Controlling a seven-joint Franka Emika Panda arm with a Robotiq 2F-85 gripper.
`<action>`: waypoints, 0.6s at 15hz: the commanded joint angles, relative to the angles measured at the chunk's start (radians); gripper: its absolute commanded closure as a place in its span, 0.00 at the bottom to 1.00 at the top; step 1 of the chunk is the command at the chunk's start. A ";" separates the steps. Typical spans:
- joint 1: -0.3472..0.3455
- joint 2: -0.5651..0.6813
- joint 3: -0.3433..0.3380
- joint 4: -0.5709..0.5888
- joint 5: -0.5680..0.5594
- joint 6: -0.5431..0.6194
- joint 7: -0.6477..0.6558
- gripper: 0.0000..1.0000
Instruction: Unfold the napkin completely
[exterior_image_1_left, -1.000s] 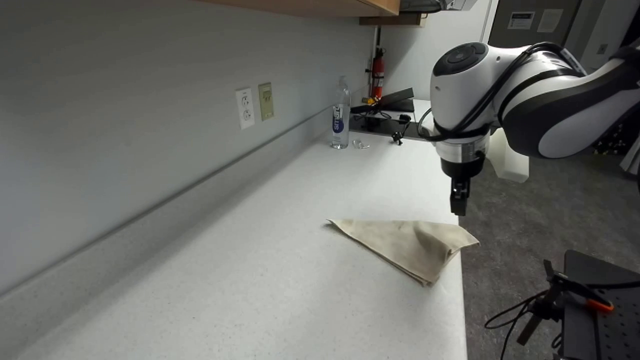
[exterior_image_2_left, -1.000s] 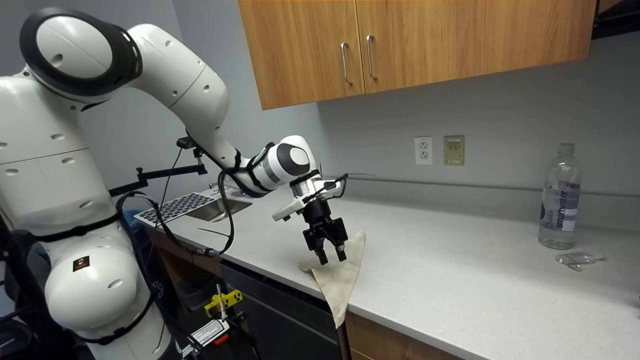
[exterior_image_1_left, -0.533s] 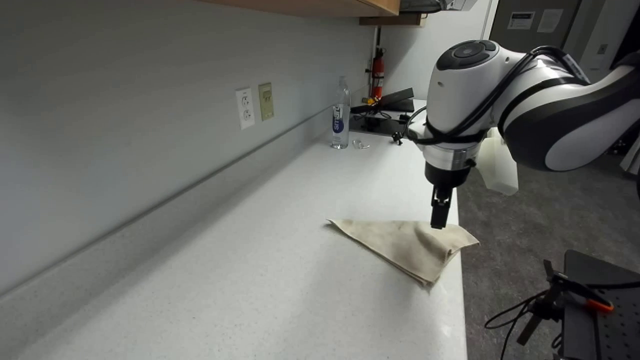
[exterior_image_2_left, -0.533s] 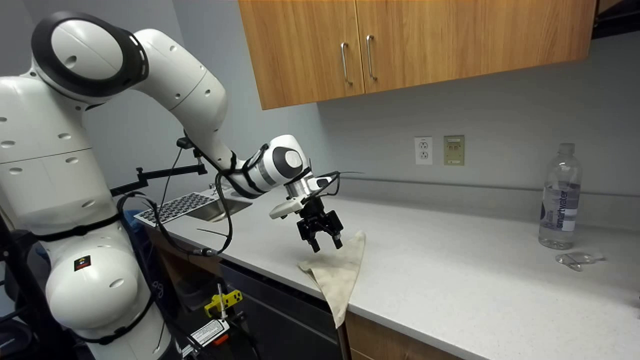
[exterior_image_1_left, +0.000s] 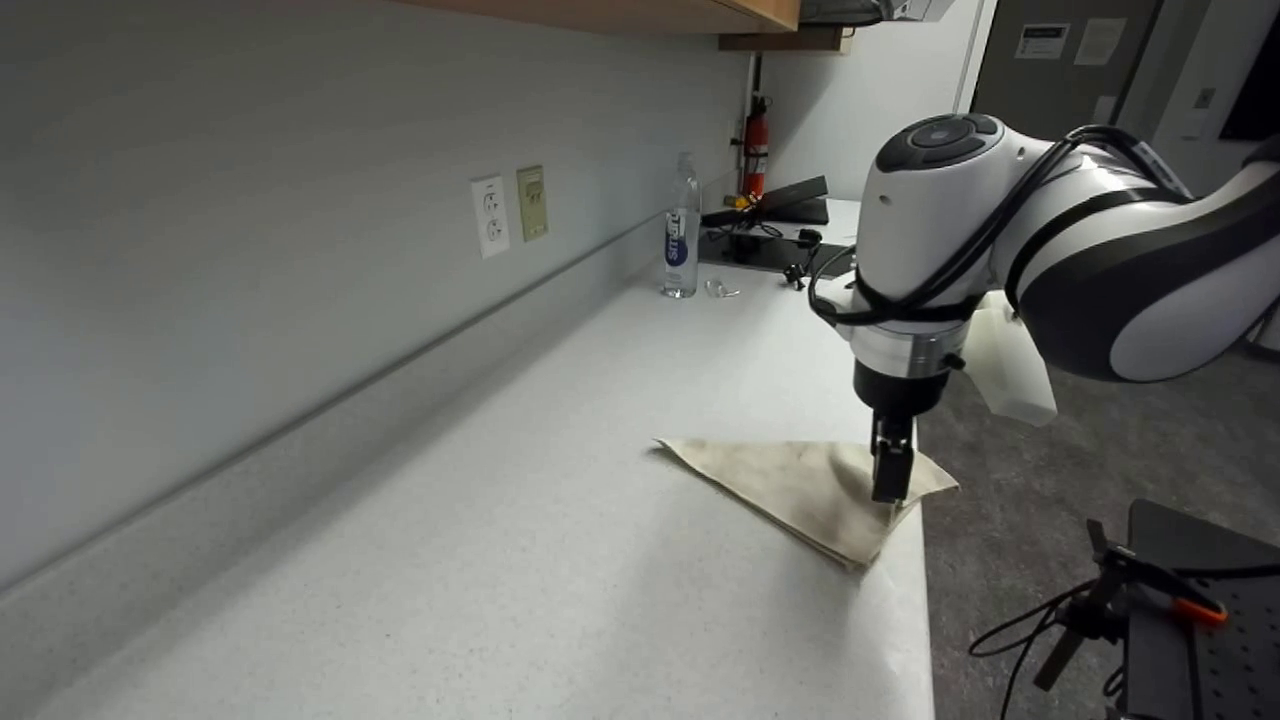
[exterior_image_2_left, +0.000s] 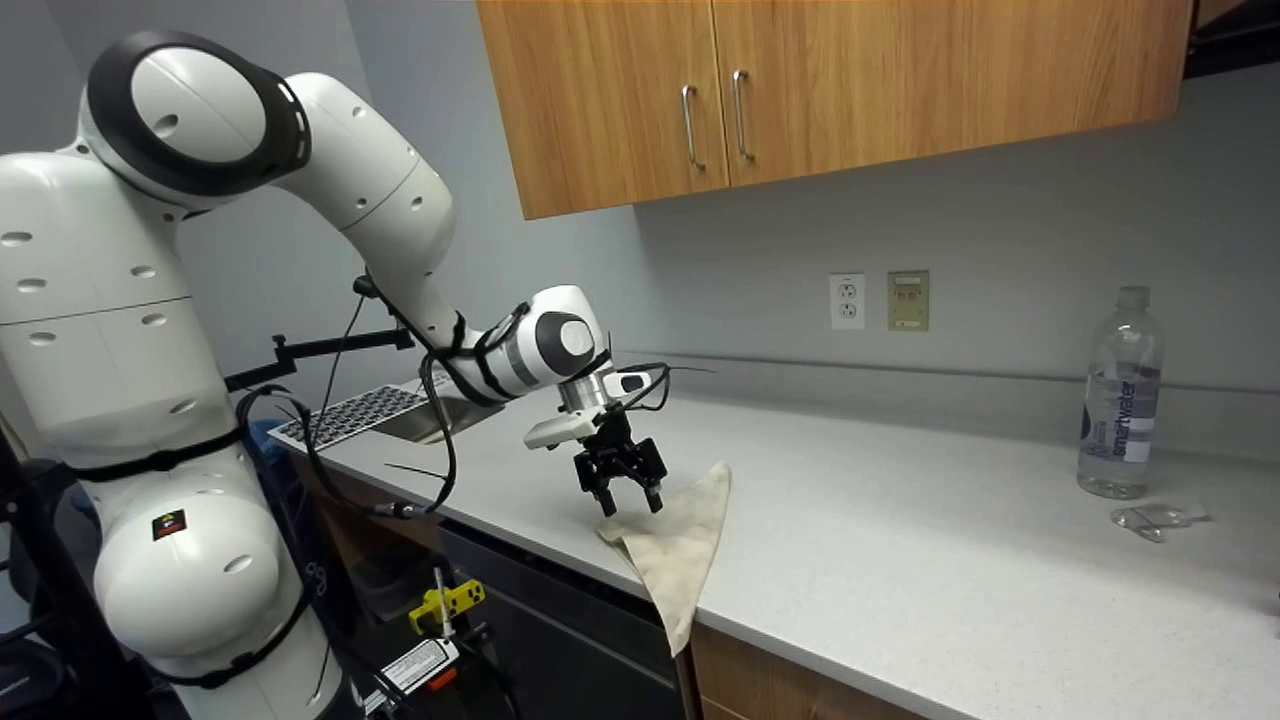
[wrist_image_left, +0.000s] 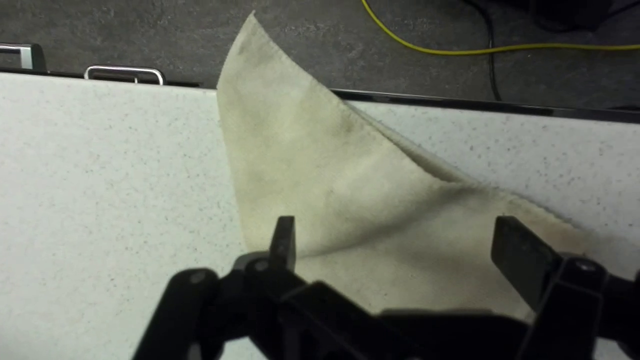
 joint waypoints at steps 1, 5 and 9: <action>0.010 -0.011 0.003 -0.026 0.036 -0.008 -0.052 0.00; 0.008 0.019 -0.010 -0.029 -0.043 -0.001 -0.001 0.00; 0.010 0.068 -0.035 -0.006 -0.186 -0.014 0.069 0.00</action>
